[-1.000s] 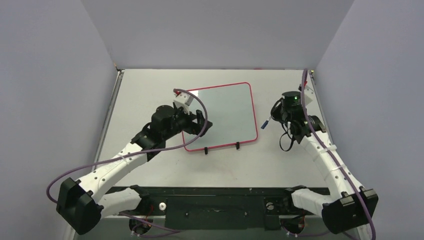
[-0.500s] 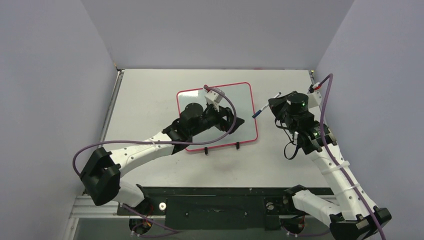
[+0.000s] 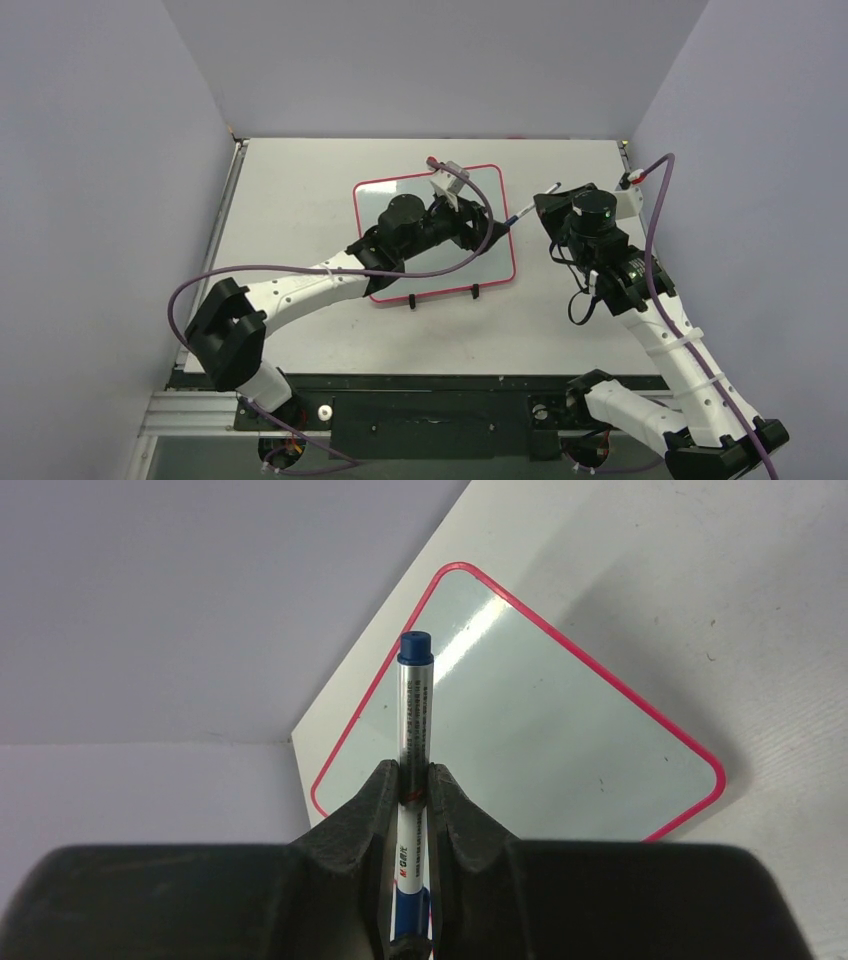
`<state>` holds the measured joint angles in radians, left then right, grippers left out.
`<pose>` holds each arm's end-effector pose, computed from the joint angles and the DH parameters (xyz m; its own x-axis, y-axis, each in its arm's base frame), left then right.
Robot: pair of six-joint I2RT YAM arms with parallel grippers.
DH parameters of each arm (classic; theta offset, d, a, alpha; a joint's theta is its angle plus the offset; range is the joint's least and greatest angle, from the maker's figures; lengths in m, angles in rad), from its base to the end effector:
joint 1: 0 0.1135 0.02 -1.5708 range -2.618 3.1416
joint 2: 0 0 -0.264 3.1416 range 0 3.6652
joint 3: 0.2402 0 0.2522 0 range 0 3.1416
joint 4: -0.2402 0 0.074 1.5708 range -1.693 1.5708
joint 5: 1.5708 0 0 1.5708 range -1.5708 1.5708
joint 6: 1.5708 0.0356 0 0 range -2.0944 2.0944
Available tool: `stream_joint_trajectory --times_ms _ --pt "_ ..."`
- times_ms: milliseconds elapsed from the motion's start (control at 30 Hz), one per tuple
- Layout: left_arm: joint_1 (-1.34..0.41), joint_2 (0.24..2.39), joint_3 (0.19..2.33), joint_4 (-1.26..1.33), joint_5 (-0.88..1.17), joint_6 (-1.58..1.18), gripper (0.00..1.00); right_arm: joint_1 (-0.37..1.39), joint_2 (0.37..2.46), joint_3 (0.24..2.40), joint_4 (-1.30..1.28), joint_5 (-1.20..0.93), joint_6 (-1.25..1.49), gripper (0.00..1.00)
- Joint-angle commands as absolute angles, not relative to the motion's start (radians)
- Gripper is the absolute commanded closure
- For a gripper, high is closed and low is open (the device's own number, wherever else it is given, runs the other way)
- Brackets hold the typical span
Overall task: Write a sentence on the whiteboard
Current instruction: Open the whiteboard marker at the center of the board.
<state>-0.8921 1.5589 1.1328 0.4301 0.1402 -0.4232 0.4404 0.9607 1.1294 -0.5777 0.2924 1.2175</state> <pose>0.2309 -0.2942 0.3313 -0.3503 -0.2135 -0.9120 0.7838 0.4663 -0.4102 0.1847 0.0757 0.3872 -0.2830 0.8598 -0.4250 0.2791 0.4978 0.8212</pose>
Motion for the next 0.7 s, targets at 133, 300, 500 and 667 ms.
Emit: stream_joint_trajectory --times_ms 133,300,500,667 --pt "-0.918 1.610 1.237 0.446 0.151 -0.391 0.36 0.451 0.955 1.168 -0.546 0.316 1.224 1.00" --pt "-0.920 1.642 1.277 0.422 0.172 -0.386 0.47 0.451 0.962 1.166 -0.546 0.301 1.221 1.00" --pt "-0.920 1.665 1.301 0.408 0.181 -0.383 0.64 0.452 0.964 1.168 -0.545 0.293 1.212 1.00" --pt "-0.921 1.675 1.314 0.421 0.204 -0.373 1.00 0.451 0.967 1.167 -0.542 0.283 1.201 1.00"
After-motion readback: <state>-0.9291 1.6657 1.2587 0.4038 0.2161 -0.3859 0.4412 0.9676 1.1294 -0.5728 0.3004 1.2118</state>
